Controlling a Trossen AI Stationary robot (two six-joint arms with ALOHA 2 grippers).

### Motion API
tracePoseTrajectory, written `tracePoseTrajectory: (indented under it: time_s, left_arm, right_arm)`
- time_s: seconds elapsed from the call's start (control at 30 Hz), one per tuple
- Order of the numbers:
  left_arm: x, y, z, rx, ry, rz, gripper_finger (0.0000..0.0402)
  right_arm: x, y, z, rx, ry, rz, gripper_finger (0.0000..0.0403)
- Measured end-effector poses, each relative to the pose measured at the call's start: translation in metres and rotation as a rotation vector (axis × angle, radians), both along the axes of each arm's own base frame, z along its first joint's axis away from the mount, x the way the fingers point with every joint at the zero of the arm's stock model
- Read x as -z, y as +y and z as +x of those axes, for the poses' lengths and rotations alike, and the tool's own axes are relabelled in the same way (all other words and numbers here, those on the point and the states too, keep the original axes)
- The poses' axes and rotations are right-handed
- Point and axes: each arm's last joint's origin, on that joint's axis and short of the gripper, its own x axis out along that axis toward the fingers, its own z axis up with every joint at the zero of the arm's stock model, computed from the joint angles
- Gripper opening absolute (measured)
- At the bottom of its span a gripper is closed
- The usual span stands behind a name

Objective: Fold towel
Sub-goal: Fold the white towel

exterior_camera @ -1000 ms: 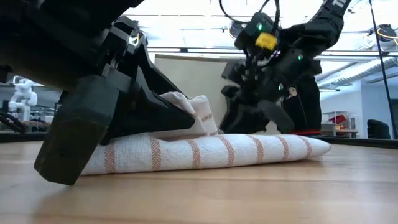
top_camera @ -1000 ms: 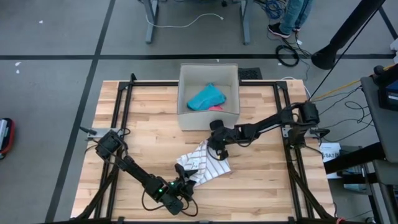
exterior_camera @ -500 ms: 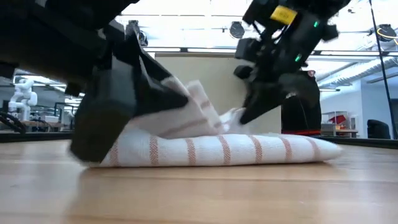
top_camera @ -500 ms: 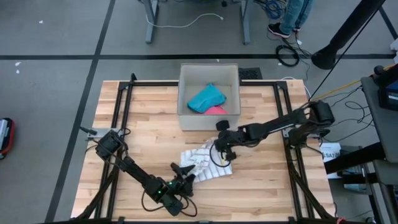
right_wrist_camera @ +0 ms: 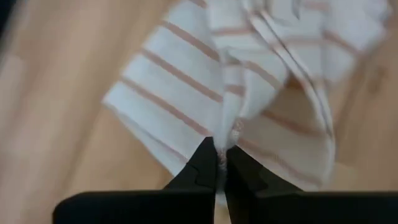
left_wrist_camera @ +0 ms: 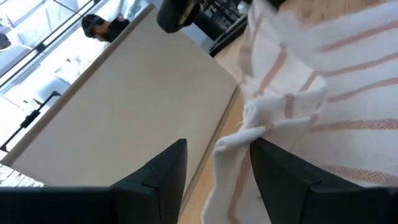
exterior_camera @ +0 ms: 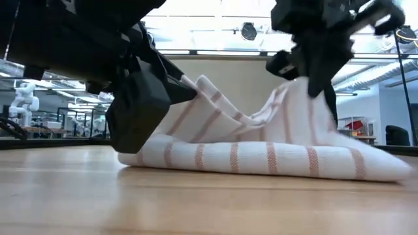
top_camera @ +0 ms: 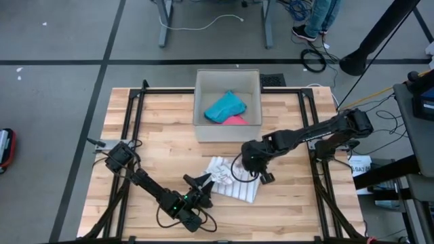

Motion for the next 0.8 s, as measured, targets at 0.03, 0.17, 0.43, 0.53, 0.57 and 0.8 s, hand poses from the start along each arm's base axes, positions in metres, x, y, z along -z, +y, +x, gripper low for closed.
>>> tracePoseTrajectory:
  time_s: [0.03, 0.17, 0.43, 0.53, 0.57, 0.8]
  left_arm:
    - [0.000, 0.000, 0.000, 0.000, 0.006, 0.006, 0.0183]
    - [-0.002, 0.004, 0.003, -0.041, 0.002, 0.047, 0.0183]
    - [-0.007, 0.018, 0.014, -0.122, -0.021, 0.074, 0.0183]
    - [-0.008, 0.024, 0.019, -0.138, -0.030, 0.064, 0.0183]
    - [-0.008, 0.026, 0.020, -0.143, -0.034, 0.060, 0.0183]
    - [-0.008, 0.043, 0.032, -0.135, -0.023, 0.011, 0.0183]
  right_arm:
    - [-0.003, 0.002, 0.001, -0.016, 0.000, 0.032, 0.0004]
    - [-0.018, 0.015, 0.004, -0.112, -0.029, 0.144, 0.0002]
    - [-0.048, 0.050, 0.014, -0.336, -0.214, 0.359, 0.0003]
    - [-0.054, 0.065, 0.016, -0.377, -0.279, 0.405, 0.0003]
    - [-0.055, 0.069, 0.015, -0.388, -0.291, 0.415, 0.0003]
    - [-0.050, 0.093, 0.006, -0.350, -0.246, 0.434, 0.0003]
